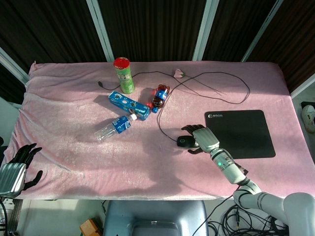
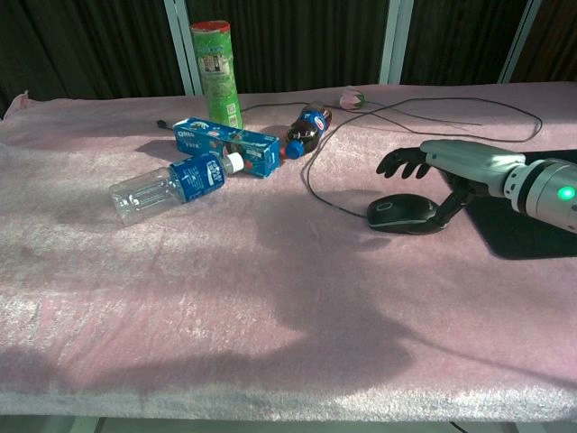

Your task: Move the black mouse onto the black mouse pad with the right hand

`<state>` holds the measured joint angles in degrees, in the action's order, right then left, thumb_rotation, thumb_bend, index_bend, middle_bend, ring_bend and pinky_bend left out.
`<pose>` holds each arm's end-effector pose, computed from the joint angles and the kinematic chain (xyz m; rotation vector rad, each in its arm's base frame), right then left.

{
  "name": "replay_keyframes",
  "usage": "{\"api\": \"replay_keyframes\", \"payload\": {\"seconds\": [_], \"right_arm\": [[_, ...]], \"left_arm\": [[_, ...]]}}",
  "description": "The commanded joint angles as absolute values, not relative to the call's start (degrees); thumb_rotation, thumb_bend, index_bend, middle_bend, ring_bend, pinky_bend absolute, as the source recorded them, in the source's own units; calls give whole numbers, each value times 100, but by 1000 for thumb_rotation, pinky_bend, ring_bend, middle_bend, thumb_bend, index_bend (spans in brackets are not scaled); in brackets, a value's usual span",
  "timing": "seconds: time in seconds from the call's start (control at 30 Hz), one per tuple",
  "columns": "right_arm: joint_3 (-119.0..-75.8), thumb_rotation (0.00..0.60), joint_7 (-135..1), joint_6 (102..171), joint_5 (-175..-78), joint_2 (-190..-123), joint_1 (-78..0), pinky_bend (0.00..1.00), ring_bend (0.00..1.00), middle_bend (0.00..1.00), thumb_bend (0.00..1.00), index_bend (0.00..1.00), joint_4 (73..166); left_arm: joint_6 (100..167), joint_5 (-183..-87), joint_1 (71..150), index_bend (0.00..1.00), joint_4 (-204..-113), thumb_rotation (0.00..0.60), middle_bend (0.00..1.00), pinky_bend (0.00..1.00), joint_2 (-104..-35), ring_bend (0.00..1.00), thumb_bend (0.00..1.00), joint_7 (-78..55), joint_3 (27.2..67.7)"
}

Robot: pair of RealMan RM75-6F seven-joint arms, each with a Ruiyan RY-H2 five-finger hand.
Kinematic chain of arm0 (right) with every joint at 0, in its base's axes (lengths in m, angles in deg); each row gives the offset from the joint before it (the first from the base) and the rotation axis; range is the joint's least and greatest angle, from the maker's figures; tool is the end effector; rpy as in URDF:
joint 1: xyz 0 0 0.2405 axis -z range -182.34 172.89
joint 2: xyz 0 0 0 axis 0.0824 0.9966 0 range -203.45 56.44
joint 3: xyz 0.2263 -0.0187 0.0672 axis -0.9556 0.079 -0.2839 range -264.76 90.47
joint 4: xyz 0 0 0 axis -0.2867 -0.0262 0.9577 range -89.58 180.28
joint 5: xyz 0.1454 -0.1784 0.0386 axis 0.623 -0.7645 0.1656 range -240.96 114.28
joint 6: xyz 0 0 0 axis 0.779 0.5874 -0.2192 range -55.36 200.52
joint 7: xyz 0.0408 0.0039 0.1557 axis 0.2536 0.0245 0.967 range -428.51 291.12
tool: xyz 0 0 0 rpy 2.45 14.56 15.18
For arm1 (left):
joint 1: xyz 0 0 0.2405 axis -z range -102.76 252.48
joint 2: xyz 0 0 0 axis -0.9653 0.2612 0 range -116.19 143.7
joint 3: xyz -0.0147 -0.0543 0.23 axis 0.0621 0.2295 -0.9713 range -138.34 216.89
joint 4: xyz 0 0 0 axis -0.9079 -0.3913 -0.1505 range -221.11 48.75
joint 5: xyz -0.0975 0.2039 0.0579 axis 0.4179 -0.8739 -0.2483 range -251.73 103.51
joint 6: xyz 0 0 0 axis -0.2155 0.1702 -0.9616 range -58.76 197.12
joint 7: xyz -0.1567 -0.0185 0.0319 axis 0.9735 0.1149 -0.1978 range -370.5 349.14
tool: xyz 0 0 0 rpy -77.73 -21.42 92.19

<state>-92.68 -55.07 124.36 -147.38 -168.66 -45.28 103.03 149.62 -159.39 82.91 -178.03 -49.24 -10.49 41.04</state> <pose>-0.2059 -0.3757 -0.0576 1.9050 -1.0430 0.9715 -0.3046 0.2109 0.1228 -1.4653 -0.9265 -0.8604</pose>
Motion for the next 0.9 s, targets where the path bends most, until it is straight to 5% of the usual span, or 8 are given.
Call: {"api": "replay_keyframes", "payload": {"seconds": [0.03, 0.53, 0.73, 0.9], "right_arm": [[-9264, 600, -5495, 12454, -14739, -16873, -4526, 353, 271, 320, 280, 340, 10299], [-9201, 600, -5489, 12482, -14745, -17123, -4545, 405, 317, 321, 279, 397, 10049], [-9259, 600, -5604, 12664, -14687, -17333, -4489, 541, 450, 382, 280, 492, 9784], [-9388, 600, -5830, 13029, -14604, -17620, -4386, 730, 653, 562, 356, 676, 9378]], "left_arm": [[14959, -15939, 8293, 187, -17805, 600, 102, 426, -4921, 84, 353, -1046, 4102], [15000, -15952, 8265, 187, -17819, 600, 103, 426, -4864, 85, 354, -930, 4084], [15023, -15935, 8257, 187, -17808, 600, 103, 426, -4849, 85, 353, -864, 4101], [14986, -15945, 8277, 188, -17802, 600, 103, 426, -4841, 85, 354, -831, 4095]]}}
